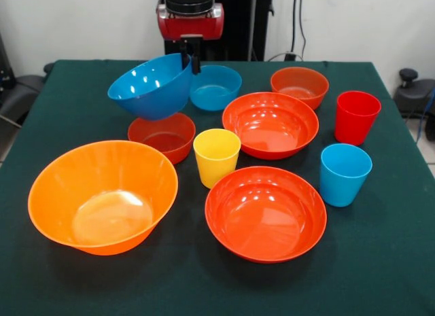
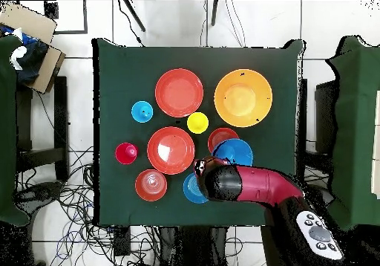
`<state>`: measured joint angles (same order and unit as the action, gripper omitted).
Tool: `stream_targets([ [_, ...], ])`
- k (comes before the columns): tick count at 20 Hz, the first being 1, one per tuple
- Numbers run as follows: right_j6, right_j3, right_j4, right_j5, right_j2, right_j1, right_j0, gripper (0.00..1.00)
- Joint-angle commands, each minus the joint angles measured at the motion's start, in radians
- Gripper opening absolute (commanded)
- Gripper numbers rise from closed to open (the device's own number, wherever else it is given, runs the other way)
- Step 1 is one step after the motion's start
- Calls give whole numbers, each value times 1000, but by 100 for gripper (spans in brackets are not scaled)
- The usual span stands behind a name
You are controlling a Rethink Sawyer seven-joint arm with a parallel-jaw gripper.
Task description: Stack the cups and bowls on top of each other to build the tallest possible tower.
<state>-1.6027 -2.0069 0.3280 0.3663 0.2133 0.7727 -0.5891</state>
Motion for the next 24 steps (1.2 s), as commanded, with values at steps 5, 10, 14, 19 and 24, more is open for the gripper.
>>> stream_targets([
  [5, -12, 105, -19, 77, 114, -84, -2, 0],
  [10, -3, 127, -17, 87, 121, -99, -4, 0],
  [14, -5, 128, -16, 91, 124, -96, -7, 0],
  [19, -5, 133, -14, 101, 129, -95, -8, 0],
  [24, -5, 139, -13, 108, 132, -96, -8, 0],
])
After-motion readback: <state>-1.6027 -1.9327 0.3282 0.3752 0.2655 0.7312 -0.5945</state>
